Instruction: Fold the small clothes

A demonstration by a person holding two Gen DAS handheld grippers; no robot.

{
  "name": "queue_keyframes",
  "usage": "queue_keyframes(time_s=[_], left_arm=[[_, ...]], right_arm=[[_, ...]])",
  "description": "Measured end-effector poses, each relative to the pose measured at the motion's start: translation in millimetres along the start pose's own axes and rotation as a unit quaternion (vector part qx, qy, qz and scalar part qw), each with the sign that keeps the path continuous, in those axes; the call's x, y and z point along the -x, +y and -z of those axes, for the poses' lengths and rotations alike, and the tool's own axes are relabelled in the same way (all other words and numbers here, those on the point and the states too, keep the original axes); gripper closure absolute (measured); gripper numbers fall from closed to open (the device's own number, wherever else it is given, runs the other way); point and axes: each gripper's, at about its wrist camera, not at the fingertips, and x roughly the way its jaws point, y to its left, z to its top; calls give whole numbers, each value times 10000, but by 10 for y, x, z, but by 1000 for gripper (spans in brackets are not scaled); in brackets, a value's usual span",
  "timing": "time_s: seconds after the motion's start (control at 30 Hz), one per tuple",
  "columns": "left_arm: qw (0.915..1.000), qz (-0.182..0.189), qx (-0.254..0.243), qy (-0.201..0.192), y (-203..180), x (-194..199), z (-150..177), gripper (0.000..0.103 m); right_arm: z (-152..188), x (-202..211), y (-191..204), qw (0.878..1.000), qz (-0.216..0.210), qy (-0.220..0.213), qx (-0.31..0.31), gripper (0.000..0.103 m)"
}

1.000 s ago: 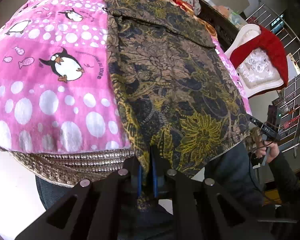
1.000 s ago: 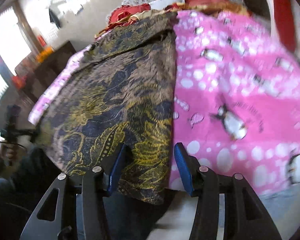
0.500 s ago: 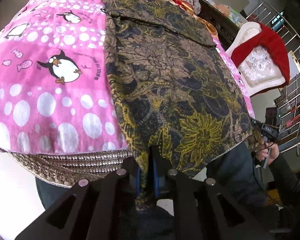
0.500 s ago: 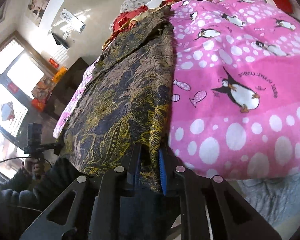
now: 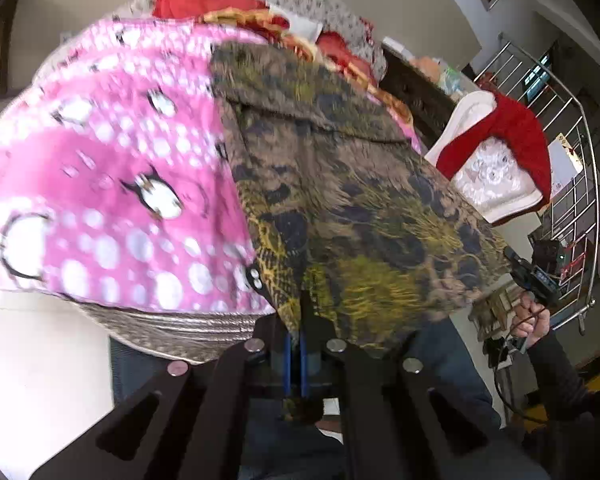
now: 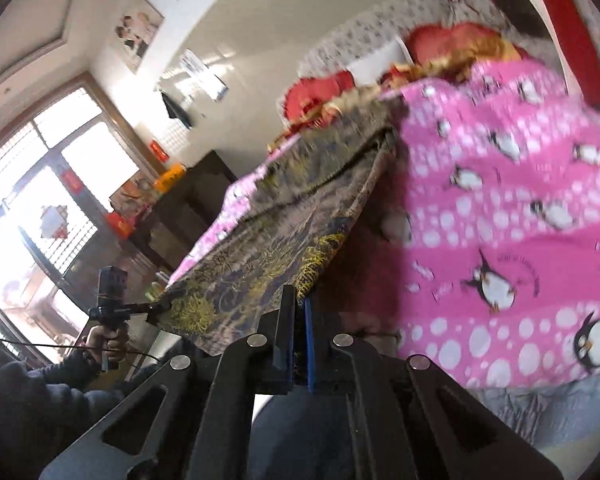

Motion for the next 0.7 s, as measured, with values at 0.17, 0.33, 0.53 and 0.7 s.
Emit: queue_keyframes(time_s=[0.17, 0.33, 0.53, 0.7], left_arm=[[9989, 238, -119, -381, -15, 544, 10, 101], [9952, 607, -285, -710, -166, 1080, 15, 101], [9932, 554, -434, -924, -267, 967, -412, 100], [9962, 40, -299, -816, -139, 297, -1152, 100]], right_arm=[[-84, 239, 325, 9990, -278, -156, 327, 103], [-141, 533, 687, 9960, -452, -228, 732, 103], [-387, 632, 674, 9943, -283, -517, 884, 103], [-815, -106, 228, 9938, 855, -400, 582, 103]])
